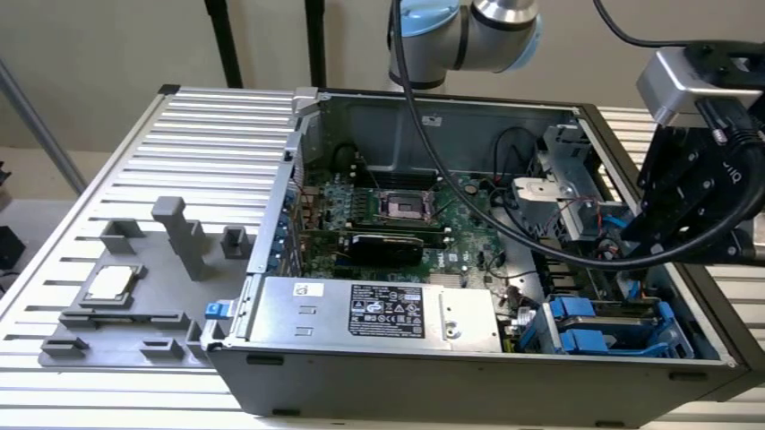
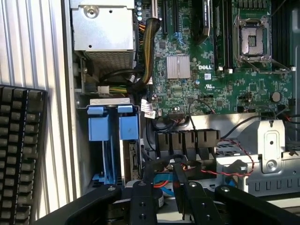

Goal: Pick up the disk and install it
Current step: 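Insert the second disk wire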

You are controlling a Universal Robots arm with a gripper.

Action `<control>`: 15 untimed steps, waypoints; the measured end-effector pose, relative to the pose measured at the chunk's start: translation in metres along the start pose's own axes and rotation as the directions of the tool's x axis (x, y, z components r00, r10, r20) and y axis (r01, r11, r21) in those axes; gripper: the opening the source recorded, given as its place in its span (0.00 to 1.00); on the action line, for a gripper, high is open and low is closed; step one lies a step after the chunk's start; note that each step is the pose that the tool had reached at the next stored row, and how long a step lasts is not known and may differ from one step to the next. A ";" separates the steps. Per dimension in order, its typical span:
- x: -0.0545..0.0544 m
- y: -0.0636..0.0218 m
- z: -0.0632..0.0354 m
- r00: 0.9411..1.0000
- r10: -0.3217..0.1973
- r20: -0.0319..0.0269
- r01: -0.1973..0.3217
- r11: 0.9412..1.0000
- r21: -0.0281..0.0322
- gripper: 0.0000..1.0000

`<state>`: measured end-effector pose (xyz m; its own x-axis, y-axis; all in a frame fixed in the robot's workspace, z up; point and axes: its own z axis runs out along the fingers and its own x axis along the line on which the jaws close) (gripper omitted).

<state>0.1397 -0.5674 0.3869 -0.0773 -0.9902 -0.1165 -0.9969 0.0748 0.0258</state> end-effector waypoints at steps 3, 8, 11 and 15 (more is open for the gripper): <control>0.000 -0.0001 0.0020 1.000 0.002 -0.008 -0.002 1.000 0.001 0.31; 0.001 -0.0002 0.0066 1.000 0.006 -0.026 -0.006 1.000 0.003 0.31; 0.001 -0.0003 0.0088 0.999 0.008 -0.038 -0.008 1.000 0.004 0.31; 0.001 -0.0003 0.0110 0.998 0.011 -0.056 -0.010 1.000 0.006 0.31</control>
<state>0.1397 -0.5669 0.3759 -0.0870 -0.9943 -0.0609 -0.9961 0.0858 0.0213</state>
